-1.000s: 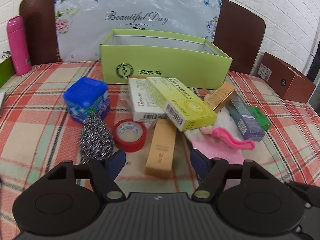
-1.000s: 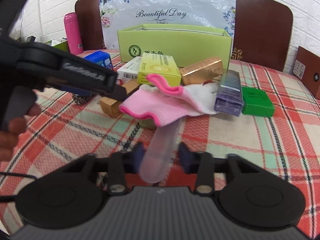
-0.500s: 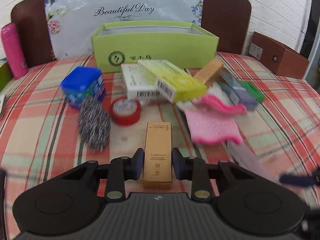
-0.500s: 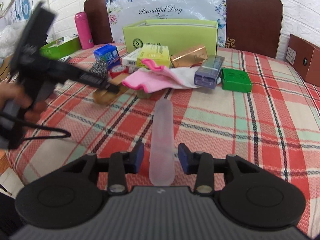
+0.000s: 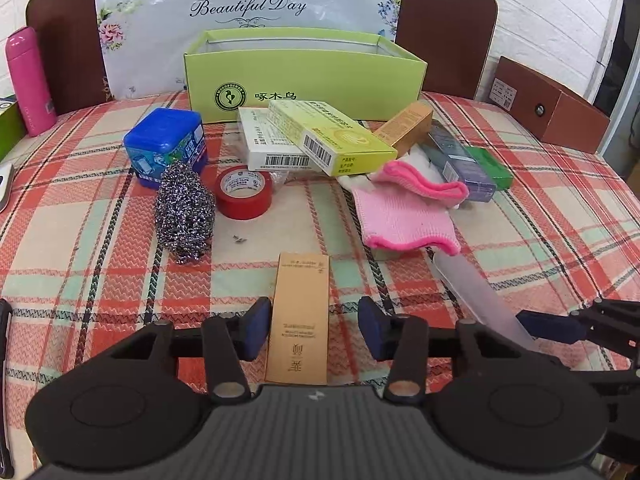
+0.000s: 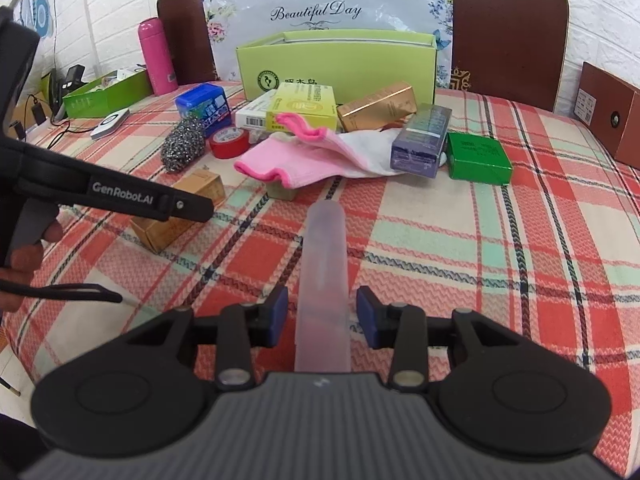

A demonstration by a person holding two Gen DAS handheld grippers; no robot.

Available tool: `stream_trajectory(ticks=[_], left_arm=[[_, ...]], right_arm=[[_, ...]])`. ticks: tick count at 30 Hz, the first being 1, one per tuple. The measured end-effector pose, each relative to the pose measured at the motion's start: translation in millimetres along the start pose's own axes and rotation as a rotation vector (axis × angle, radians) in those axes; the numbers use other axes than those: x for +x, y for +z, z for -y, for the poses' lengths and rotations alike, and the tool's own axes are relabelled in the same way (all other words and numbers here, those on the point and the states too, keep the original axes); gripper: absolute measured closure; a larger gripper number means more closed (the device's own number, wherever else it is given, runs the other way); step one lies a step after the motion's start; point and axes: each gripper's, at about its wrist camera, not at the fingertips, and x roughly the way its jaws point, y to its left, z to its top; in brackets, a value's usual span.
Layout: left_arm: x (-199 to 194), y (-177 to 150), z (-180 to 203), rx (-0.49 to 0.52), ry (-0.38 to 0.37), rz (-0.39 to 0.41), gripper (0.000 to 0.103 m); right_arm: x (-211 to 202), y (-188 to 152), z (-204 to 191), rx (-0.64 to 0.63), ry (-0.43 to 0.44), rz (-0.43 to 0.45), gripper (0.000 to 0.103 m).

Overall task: Organize objects
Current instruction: 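Grasp the pale pink tube with the right tool while the left grasps the tan box, then carry the pink tube and tan box into the lime-green box and release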

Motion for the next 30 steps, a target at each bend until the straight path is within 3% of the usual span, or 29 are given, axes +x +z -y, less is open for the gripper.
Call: stream_trajectory(ticks=[10, 12, 13, 17, 21, 25, 30], left_arm=[[4.6, -0.9, 0.2, 0.011, -0.003, -0.031, 0.052], [4.3, -3.5, -0.3, 0.01, -0.002, -0.032, 0.058], [3.8, -3.9, -0.4, 0.015, 0.003, -0.029, 0.07], [-4.1, -0.5, -4.4, 0.001, -0.043, -0.014, 0.072], [-29.2, 18.1, -8.8, -0.009, -0.112, 0.067, 0.072], [-49.6, 57.0, -7.8, 0.029, -0.136, 0.194, 0.072], [-55.8, 112.5, -10.0, 0.034, -0.134, 0.312, 0.072]], right_arm=[[9.6, 5.0, -2.7, -0.008, -0.013, -0.008, 0.066], [11.9, 5.1, -4.0, -0.017, -0.017, -0.009, 0.068], [12.1, 4.7, -4.5, -0.024, -0.019, -0.006, 0.075], [4.4, 7.7, -0.6, -0.013, 0.004, -0.012, 0.076], [-26.1, 21.5, 12.5, 0.034, 0.088, 0.049, 0.076], [-44.5, 59.6, 26.9, 0.026, 0.093, 0.17, 0.076], [-35.4, 124.9, 39.8, -0.014, 0.074, 0.295, 0.076]])
